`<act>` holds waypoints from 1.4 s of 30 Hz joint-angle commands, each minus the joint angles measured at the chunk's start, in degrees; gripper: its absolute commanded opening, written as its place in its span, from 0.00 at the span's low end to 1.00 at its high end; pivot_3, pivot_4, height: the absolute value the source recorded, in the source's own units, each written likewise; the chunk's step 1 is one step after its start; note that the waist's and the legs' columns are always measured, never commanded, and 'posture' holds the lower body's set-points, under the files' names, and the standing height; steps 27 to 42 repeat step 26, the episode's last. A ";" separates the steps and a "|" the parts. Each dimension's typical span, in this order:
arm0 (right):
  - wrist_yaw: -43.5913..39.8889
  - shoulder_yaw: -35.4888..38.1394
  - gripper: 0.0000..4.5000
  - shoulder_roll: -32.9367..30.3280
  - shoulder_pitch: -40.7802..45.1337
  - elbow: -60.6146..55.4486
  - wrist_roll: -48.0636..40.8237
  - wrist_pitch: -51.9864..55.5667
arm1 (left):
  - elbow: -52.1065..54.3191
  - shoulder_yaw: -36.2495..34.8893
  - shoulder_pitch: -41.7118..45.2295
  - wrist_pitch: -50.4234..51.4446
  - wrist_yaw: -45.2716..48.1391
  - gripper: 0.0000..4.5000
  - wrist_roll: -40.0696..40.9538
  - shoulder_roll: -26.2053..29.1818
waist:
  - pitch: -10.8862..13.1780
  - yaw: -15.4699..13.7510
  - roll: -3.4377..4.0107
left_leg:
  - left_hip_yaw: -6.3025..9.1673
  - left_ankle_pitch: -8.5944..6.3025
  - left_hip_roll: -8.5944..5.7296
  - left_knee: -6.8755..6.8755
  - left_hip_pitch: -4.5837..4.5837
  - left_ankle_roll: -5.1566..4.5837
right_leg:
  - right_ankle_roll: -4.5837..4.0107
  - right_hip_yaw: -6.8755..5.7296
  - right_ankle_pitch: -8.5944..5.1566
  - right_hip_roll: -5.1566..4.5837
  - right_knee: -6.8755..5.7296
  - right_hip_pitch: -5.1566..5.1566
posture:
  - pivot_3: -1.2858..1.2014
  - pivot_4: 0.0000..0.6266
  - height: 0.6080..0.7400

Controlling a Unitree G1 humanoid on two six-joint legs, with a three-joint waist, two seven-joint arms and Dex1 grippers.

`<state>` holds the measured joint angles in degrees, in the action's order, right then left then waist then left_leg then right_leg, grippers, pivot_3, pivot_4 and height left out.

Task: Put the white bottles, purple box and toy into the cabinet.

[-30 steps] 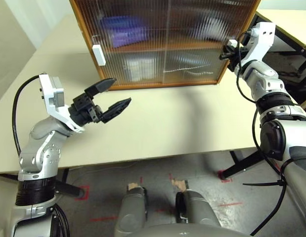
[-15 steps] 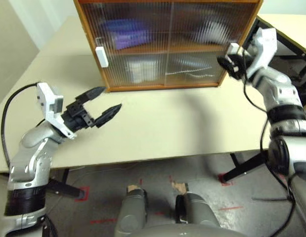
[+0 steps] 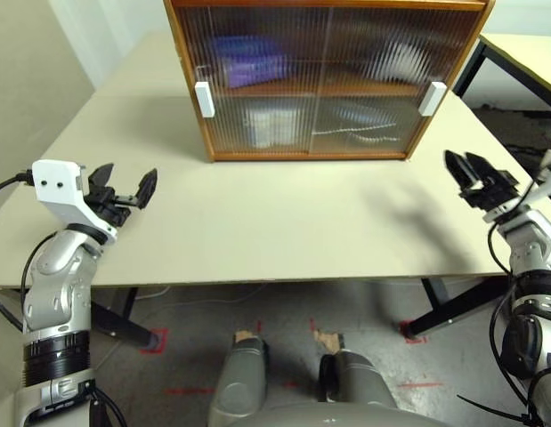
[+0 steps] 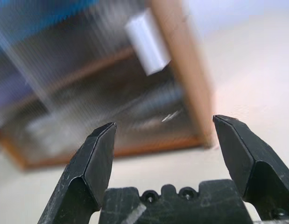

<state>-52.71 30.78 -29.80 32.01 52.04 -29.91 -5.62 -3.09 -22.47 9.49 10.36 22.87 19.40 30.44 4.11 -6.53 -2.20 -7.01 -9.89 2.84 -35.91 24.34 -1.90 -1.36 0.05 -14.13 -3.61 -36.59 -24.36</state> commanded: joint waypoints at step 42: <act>0.47 0.26 0.99 -7.28 4.13 21.14 6.61 -14.62 | -7.98 1.28 5.47 -6.40 -1.91 1.00 -3.52 -0.90 | -0.41 -0.49 -0.20 | 0.06 0.00 -0.03 -0.05 0.04 -0.01 | 0.00 -0.05 0.22 -0.12 0.31 0.15 | 0.62 0.01 1.00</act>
